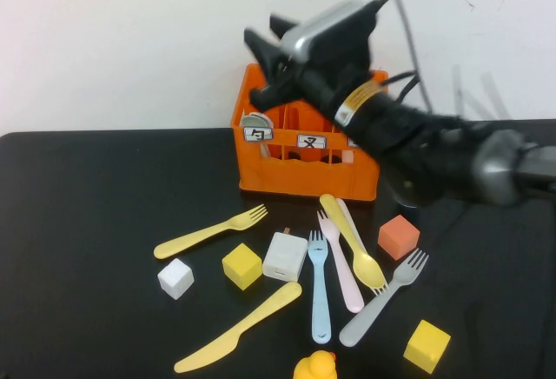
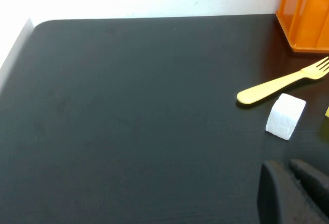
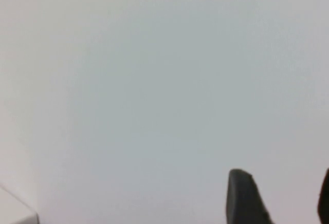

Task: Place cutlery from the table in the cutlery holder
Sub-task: Pick up the knife

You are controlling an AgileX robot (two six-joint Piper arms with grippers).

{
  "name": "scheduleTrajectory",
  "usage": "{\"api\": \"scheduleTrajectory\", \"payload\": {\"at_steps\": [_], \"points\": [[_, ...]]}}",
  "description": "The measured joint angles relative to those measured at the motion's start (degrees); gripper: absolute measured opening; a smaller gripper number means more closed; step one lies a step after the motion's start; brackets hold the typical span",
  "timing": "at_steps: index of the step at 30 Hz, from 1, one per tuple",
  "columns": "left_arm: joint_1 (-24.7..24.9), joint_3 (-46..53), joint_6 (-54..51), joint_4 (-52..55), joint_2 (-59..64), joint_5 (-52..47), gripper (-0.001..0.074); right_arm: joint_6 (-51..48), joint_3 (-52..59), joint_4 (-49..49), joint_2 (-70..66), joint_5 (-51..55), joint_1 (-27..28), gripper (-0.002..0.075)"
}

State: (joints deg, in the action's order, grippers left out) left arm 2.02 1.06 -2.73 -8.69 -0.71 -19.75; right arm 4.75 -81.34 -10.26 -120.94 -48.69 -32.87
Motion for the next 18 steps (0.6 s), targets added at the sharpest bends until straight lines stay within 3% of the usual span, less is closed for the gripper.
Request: {"api": "scheduleTrajectory", "payload": {"at_steps": [6, 18], "points": [[0.0, 0.0, 0.0, 0.0, 0.0, 0.0, -0.0001, 0.0, 11.08, -0.21, 11.8, -0.84, 0.0, 0.0295], [0.0, 0.0, 0.0, 0.0, 0.0, 0.0, -0.0001, -4.75, 37.58, -1.42, 35.55, -0.84, 1.23, 0.0092]]}}
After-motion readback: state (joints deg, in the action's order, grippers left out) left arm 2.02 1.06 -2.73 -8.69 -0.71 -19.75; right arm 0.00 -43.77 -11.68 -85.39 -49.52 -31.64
